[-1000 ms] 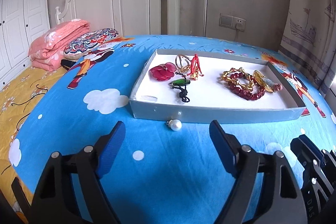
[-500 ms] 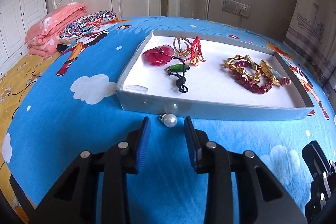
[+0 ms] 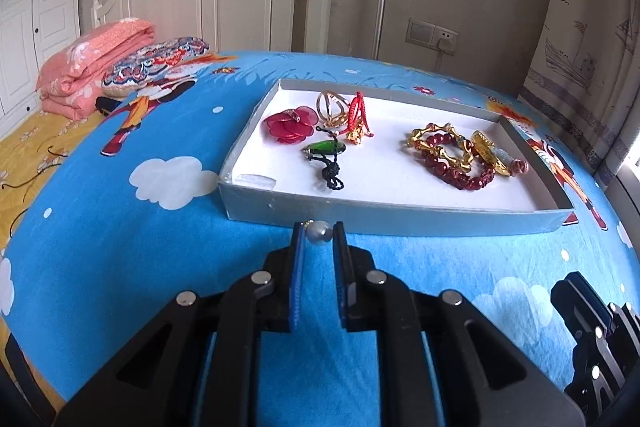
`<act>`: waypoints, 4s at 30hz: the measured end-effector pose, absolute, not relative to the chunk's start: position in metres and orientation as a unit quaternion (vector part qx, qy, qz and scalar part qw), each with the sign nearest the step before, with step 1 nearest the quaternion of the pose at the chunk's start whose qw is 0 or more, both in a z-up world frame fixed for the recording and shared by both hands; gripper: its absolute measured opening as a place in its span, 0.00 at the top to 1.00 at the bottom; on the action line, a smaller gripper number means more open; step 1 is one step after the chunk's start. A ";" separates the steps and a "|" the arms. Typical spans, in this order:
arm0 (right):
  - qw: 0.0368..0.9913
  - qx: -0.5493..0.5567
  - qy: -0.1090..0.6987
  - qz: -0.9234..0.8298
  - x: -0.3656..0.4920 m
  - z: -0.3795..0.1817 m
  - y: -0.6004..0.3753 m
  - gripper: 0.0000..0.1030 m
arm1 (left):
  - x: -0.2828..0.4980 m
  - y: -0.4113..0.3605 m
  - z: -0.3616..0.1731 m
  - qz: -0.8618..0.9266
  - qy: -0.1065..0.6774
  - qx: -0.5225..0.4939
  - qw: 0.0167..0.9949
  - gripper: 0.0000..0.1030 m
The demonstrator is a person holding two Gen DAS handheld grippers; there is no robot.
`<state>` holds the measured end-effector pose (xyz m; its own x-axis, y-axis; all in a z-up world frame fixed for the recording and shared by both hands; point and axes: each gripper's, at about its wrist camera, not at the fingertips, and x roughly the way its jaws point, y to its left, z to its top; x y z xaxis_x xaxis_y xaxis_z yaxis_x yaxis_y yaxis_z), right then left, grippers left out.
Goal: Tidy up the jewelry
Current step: 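Grasp the other white pearl with the left tool while the right tool holds its pearl, then lower the pearl into the tray with the left tool while the right tool releases its pearl, then withdraw both open tools from the tray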
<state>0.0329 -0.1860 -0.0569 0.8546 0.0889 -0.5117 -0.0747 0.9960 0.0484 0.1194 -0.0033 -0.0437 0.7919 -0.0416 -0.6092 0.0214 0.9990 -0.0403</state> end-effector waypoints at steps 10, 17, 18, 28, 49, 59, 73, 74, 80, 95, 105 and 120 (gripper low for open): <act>0.965 0.007 0.260 0.037 0.029 -0.053 -0.181 0.86 | 0.051 -0.009 -0.039 -0.043 0.244 0.033 0.968 0.87; 0.965 -0.008 0.260 0.036 0.029 -0.051 -0.174 0.86 | 0.043 -0.006 -0.041 -0.044 0.244 0.024 0.968 0.87; 0.965 -0.010 0.260 0.036 0.029 -0.050 -0.173 0.86 | 0.042 -0.007 -0.041 -0.047 0.243 0.026 0.969 0.87; 0.964 -0.017 0.262 0.033 0.029 -0.050 -0.170 0.86 | 0.042 -0.003 -0.043 -0.044 0.242 0.022 0.969 0.87; 0.966 -0.019 0.256 0.035 0.041 -0.043 -0.170 0.86 | 0.054 -0.002 -0.041 -0.038 0.245 0.026 0.968 0.87; 0.972 -0.015 0.231 0.028 0.073 -0.009 -0.181 0.86 | 0.084 -0.012 -0.007 -0.042 0.232 0.030 0.971 0.87; 0.963 -0.005 0.267 0.048 0.144 0.003 -0.191 0.86 | 0.164 -0.028 0.009 -0.054 0.276 0.015 0.959 0.87; 0.963 -0.007 0.266 0.048 0.146 0.003 -0.190 0.86 | 0.169 -0.030 0.009 -0.054 0.278 0.016 0.959 0.87; 0.961 -0.018 0.271 0.046 0.160 0.000 -0.186 0.86 | 0.194 -0.037 0.010 -0.054 0.287 0.020 0.956 0.87; 0.953 -0.031 0.298 0.040 0.187 -0.013 -0.185 0.86 | 0.215 -0.042 -0.008 -0.043 0.312 0.036 0.948 0.87; 0.947 -0.019 0.317 0.040 0.198 -0.018 -0.187 0.77 | 0.220 -0.038 -0.008 -0.020 0.312 0.049 0.949 0.74; 0.956 -0.007 0.291 0.044 0.183 0.013 -0.198 0.39 | 0.205 -0.020 0.014 0.008 0.283 0.033 0.959 0.10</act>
<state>0.1825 -0.1983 0.0129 0.8272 0.0799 -0.5562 -0.0875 0.9961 0.0129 0.2049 -0.0195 0.0141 0.8400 0.0342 -0.5415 0.0030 0.9977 0.0678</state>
